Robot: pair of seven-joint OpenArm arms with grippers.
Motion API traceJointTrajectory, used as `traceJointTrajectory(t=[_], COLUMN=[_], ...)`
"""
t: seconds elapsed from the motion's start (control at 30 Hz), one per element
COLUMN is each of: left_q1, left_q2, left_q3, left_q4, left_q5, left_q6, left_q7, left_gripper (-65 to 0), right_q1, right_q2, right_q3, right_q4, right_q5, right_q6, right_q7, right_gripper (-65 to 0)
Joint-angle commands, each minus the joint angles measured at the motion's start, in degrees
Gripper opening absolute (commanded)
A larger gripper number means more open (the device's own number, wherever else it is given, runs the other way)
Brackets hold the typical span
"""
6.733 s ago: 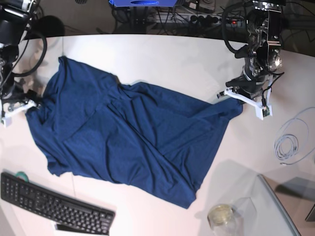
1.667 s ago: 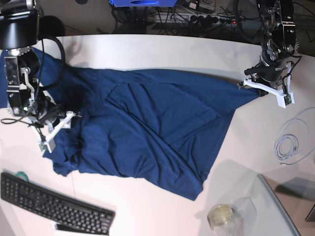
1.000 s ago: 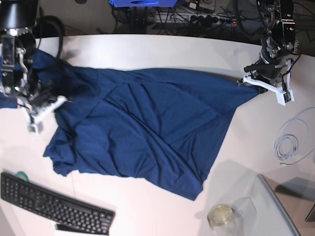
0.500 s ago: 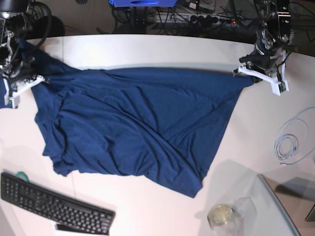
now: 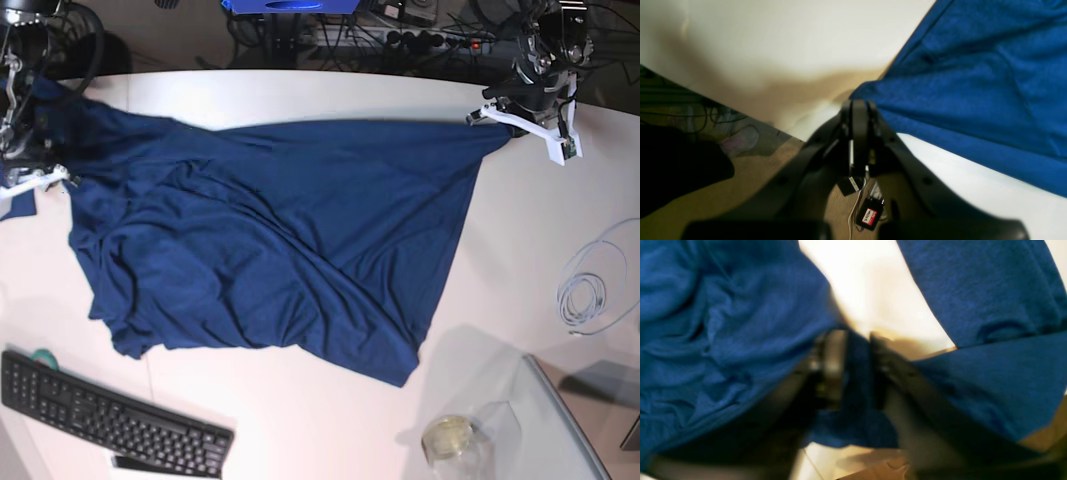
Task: Layout the t-shirt on the table in an organized manner, then fold the t-shirt properly
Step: 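Pull the shirt taut between both grippers, lifting the left gripper's edge, then release the shirt with the left gripper and lower it onto the fabric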
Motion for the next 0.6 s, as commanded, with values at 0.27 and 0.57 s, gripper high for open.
traceJointTrajectory(t=[0.27, 0.57], left_q1=[1.9, -1.4], left_q2=[1.7, 3.3], left_q3=[-3.7, -6.3], left_q4=[5.5, 5.4], left_q5=[0.4, 0.3], left_q6=[0.3, -0.1], left_q7=[-0.9, -1.0], left_gripper=[-29.6, -28.3], right_q1=[-0.8, -0.7], right_q2=[1.0, 0.6], right_q3=[0.1, 0.0], right_q4=[8.7, 8.1], right_q5=[0.3, 0.4], right_q6=[0.4, 11.1], right_q7=[1.0, 1.3], right_gripper=[-30.3, -30.3])
